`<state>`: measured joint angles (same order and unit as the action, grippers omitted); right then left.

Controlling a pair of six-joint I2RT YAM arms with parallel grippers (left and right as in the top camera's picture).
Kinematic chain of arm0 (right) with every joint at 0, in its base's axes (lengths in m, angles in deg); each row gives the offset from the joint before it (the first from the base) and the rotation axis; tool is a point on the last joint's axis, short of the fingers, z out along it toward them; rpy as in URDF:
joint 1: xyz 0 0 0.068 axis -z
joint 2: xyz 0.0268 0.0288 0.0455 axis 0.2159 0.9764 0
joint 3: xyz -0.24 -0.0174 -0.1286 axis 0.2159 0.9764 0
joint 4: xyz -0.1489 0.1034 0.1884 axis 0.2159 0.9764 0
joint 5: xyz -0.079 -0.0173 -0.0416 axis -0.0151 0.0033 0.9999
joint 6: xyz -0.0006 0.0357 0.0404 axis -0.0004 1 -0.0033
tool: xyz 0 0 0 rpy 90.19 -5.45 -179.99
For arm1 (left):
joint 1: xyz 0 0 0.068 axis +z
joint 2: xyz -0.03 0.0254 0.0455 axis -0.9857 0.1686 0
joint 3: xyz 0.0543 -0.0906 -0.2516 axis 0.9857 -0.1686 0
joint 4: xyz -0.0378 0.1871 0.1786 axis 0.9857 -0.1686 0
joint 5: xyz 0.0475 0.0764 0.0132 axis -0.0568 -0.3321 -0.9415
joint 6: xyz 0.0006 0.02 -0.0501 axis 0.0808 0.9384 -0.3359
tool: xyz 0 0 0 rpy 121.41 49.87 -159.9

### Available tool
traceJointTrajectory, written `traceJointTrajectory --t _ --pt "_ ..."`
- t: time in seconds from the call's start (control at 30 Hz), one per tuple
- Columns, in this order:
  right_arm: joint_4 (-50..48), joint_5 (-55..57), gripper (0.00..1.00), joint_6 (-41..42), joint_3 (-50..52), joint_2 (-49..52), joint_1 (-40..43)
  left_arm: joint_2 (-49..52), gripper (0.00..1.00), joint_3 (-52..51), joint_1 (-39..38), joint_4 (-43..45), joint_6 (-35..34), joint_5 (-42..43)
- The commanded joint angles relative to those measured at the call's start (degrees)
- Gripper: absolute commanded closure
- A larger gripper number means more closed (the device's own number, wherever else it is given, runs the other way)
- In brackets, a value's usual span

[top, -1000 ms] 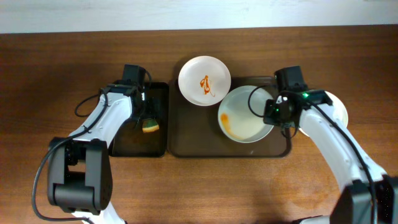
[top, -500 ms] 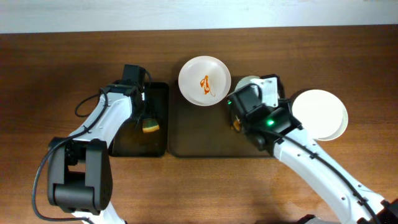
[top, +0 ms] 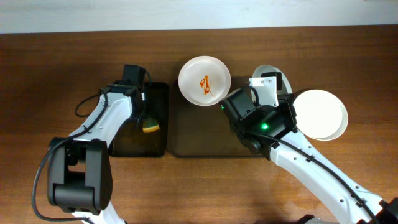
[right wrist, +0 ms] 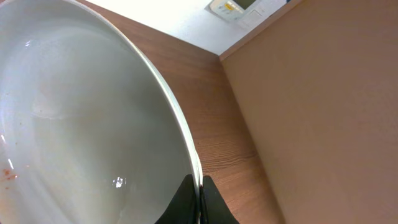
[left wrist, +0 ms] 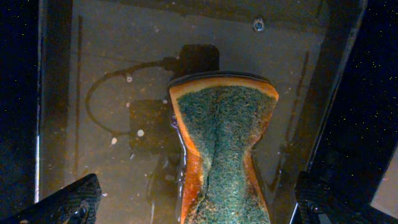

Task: Clean dirty plates on tray and stack at the side
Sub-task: 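Lift the plate with the right gripper and stack it on the cleaned plate, then move the right gripper to the last plate and grasp its rim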

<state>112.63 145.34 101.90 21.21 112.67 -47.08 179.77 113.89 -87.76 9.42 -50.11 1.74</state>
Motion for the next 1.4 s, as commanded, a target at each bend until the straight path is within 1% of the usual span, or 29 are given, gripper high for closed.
traceJointTrajectory --t 0.0,0.03,0.07,0.13,0.17,0.2,0.3,0.4,0.43,0.47,0.5,0.53,0.57,0.6,0.63,0.67,0.73,0.8,0.83,0.93,1.0,1.13,1.2,1.23,1.37 --pt "0.4 -6.4 0.96 6.8 0.1 -1.0 2.4 -1.1 0.02 0.9 0.0 -0.2 0.5 0.7" --pt "1.2 -10.8 0.96 10.9 0.1 -1.0 4.8 -1.1 0.02 0.9 0.0 -0.3 0.5 0.6" --pt "1.7 -14.2 0.96 13.2 0.1 -1.0 7.5 -1.1 0.02 0.9 0.0 -0.5 0.5 0.6" --pt "2.0 -21.3 0.96 16.9 0.1 -1.0 16.1 -1.1 0.02 0.9 0.0 -0.9 0.5 0.6" --pt "1.7 -25.6 0.96 16.8 0.1 -1.0 21.4 -1.1 0.02 0.9 0.0 -1.0 0.5 0.6" --pt "1.6 -28.2 0.96 16.8 0.1 -0.9 24.5 -1.1 0.02 0.9 0.0 -1.0 0.5 0.7" --pt "1.7 -39.6 0.96 16.8 0.1 0.2 39.6 -1.1 0.02 0.9 0.0 -1.0 0.5 0.6" --pt "1.0 -48.0 0.96 16.0 0.1 2.6 50.8 -1.1 0.02 0.9 0.0 -1.1 0.5 0.7" --pt "0.1 -50.9 0.96 13.8 0.1 3.8 53.6 -1.1 0.02 0.9 0.0 -1.1 0.5 0.6" --pt "-0.5 -52.5 0.96 13.5 0.1 4.8 55.1 -1.1 0.02 0.9 0.0 -1.1 0.5 0.6" --pt "-1.7 -54.4 0.87 11.8 0.1 5.8 56.1 -1.1 0.02 0.9 0.0 -1.1 0.5 0.6" --pt "-1.9 -54.6 0.52 11.6 0.1 5.9 56.1 -1.1 0.02 0.9 0.0 -1.1 0.5 0.6" --pt "-2.1 -55.2 0.35 11.6 0.1 5.9 56.0 -1.1 0.02 0.9 0.0 -1.1 0.5 0.6" --pt "-2.4 -59.3 0.29 9.6 0.1 5.9 56.0 -1.1 0.02 0.9 0.0 -1.1 0.5 0.6" --pt "-3.8 -69.4 0.29 2.8 0.0 5.7 56.0 -1.1 0.02 0.9 0.0 -1.1 0.5 0.6" --pt "-4.3 -76.0 0.3 -1.1 -0.4 5.4 55.6 -1.1 0.02 0.9 0.0 -1.1 0.5 0.6" --pt "-3.2 -84.2 0.29 -7.4 -3.3 4.7 53.0 -1.1 0.02 0.9 0.0 -1.1 0.5 0.6" --pt "0.5 -85.2 0.28 -11.5 -9.2 4.6 47.4 -1.1 0.02 0.9 0.0 -1.1 0.5 0.6" --pt "1.2 -85.2 0.27 -12.0 -10.9 4.6 45.8 -1.1 0.02 0.9 0.0 -1.1 0.5 0.6" --pt "4.7 -84.5 0.18 -12.0 -19.8 6.6 37.9 -1.1 0.02 0.9 0.0 -1.1 0.5 0.6" --pt "6.7 -83.7 0.16 -12.0 -24.4 10.1 35.1 -1.1 0.02 0.9 0.0 -1.1 0.5 0.6" --pt "-2.1 -83.7 0.17 -11.8 -25.8 15.5 29.0 -1.1 0.02 0.9 0.0 -1.1 0.5 0.6" --pt "-6.2 -83.7 0.23 -8.6 -25.8 20.2 26.5 -1.1 0.02 0.9 0.0 -1.1 0.5 0.7" --pt "-8.6 -83.7 0.29 -7.1 -25.8 24.2 25.2 -1.1 0.02 0.9 0.0 -1.1 0.5 0.7" --pt "-14.6 -83.8 0.49 -0.4 -25.8 34.6 24.1 -1.1 0.02 0.9 0.0 -1.1 0.5 0.7"
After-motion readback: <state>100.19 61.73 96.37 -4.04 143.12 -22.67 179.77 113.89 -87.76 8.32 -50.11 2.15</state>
